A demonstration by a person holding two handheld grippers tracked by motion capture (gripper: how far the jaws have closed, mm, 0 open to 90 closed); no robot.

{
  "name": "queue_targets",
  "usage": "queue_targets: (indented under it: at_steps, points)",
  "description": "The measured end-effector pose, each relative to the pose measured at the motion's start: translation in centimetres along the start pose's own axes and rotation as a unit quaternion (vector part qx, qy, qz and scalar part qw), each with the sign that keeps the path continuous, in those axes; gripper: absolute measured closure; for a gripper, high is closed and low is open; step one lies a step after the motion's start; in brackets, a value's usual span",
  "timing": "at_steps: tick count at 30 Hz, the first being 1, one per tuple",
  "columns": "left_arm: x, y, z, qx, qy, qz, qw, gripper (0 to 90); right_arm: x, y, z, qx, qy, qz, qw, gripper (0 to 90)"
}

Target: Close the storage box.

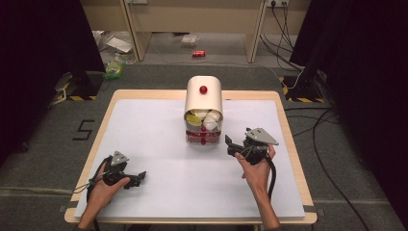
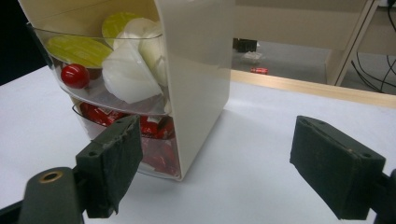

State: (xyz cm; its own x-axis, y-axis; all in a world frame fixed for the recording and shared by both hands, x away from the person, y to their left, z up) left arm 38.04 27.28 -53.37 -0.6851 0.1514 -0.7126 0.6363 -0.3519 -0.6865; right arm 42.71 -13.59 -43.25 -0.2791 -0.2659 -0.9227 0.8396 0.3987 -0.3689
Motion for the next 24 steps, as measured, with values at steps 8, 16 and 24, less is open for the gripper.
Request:
queue_targets:
  at_steps: [8, 16, 24]
  points:
    - [0.0, 0.0, 0.0, 0.000, 0.000, 0.000, 1.0000, 0.0, 0.5, -0.8, 0.6, 0.005, 0.004, -0.002, 1.0000, 17.4]
    - [0.0, 0.0, 0.0, 0.000, 0.000, 0.000, 1.0000, 0.0, 0.4, -1.5, 0.8, 0.007, 0.008, 0.001, 0.9999, 17.4]
    - [0.0, 0.0, 0.0, 0.000, 0.000, 0.000, 1.0000, 0.0, 0.9, -2.3, 0.9, 0.005, 0.006, -0.003, 1.0000, 17.1]
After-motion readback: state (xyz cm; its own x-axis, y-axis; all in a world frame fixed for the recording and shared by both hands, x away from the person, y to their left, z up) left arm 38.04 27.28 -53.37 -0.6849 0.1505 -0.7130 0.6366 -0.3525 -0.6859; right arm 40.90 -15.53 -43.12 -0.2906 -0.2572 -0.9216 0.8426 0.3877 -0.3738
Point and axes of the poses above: each handheld gripper's, and its own axes: y roughly forward along the jaws, x roughly out of its underside, z roughly to its right, the point moved 4 cm from there along y, roughly forward along the jaws, and after that the axes turned 9 degrees about -y, right-handed, at the moved point
